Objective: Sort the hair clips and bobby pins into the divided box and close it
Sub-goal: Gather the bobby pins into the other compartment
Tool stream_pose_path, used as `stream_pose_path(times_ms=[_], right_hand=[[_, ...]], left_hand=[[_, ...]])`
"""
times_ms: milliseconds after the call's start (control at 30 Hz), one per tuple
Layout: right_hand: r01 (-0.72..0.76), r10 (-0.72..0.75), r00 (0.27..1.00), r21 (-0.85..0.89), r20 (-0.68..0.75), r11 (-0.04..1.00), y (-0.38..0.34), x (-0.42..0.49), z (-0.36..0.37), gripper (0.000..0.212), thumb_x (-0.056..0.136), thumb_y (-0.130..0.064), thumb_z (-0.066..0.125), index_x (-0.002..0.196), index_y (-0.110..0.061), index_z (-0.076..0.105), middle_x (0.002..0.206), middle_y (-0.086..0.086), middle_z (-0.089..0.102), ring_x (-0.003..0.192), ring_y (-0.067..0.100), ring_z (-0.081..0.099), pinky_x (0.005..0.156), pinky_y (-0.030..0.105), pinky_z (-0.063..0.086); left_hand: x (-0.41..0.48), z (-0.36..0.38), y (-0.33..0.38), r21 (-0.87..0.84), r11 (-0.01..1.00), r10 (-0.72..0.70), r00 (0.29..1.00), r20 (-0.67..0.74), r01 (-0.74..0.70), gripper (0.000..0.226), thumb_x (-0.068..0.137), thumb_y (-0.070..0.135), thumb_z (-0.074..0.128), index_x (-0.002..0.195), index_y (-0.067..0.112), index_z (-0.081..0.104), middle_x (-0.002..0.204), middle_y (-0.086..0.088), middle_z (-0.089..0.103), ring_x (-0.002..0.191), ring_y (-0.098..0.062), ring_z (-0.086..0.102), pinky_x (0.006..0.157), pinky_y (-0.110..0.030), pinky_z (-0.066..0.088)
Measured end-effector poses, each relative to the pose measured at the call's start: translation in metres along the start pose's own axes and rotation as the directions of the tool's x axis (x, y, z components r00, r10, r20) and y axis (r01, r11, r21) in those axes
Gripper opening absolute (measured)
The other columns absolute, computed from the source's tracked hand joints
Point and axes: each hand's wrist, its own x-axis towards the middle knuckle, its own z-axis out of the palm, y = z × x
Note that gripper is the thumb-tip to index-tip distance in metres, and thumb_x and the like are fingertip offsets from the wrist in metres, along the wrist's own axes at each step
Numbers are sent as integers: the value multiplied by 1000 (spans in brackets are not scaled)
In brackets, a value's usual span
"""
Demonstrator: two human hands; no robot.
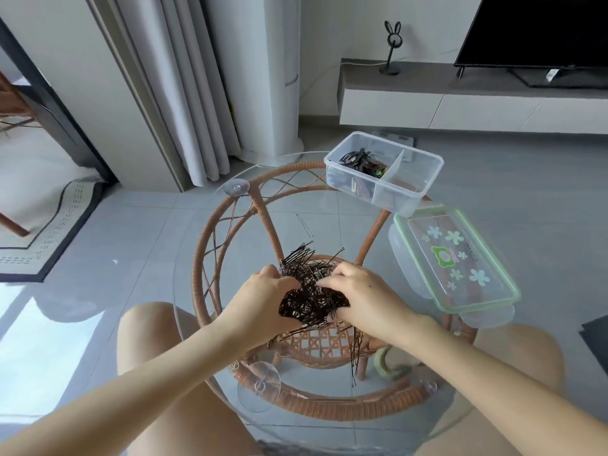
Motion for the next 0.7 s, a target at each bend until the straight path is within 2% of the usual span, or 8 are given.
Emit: stream_pose_path(times_ms=[100,167,300,400,500,533,600,700], right_hand=[[4,-3,999,41,-34,999,0,1,-4,54,77,3,58,123,-23,57,107,4,60,104,24,56,97,45,43],[-5,8,999,77,-44,997,0,1,-10,48,78,-4,65,122,-21,59,107,4,62,104,25,57,99,45,42],[-27,36,998,157,-56,987,-2,-1,-27,47,78,-15,70,123,-17,58,119,4,64,110,19,58,104,29,38],[-65,80,994,187,-79,980,-3,-5,-44,45,76,-21,72,120,-17,61,121,3,64,110,13,59,97,19,37],[-102,125,987,208,-102,973,1,-6,-60,35,77,-19,72,111,-18,66,106,-2,69,80,-7,58,77,8,37],[-115,142,984,215,-112,970,3,-6,-65,32,77,-18,72,108,-18,68,103,-4,69,77,-8,59,75,7,37],[-149,185,972,232,-143,961,9,-5,-73,30,74,-18,74,104,-18,70,102,-1,71,85,2,63,79,13,42],[-173,222,958,253,-182,952,19,-3,-86,30,71,-17,76,101,-17,71,93,-3,72,76,2,61,73,14,43]], left_hand=[[3,-6,0,-37,999,3,1000,-21,-4,46,81,30,65,126,23,54,116,-3,56,99,-20,59,85,-23,46],[6,-12,1,-47,999,-8,999,-36,6,39,83,27,64,121,20,59,116,-2,59,97,-18,60,84,-21,46],[10,-26,4,-79,996,-39,996,-82,32,28,83,24,64,109,16,67,110,-1,66,96,-15,62,79,-16,44],[12,-38,10,-101,994,-53,992,-114,41,21,83,23,65,101,14,71,103,-1,71,90,-15,65,78,-18,48],[16,-50,16,-126,990,-72,988,-137,54,14,81,20,66,89,11,74,88,-3,74,75,-18,68,72,-25,56],[17,-53,18,-131,990,-76,987,-143,57,13,81,19,66,85,10,74,84,-5,74,70,-19,67,71,-28,57],[21,-59,21,-140,988,-82,986,-146,61,14,80,18,66,80,7,74,80,-9,74,65,-21,65,70,-30,57],[26,-68,29,-149,987,-78,985,-155,55,12,79,19,67,84,10,75,82,-3,74,72,-18,68,65,-20,54]])
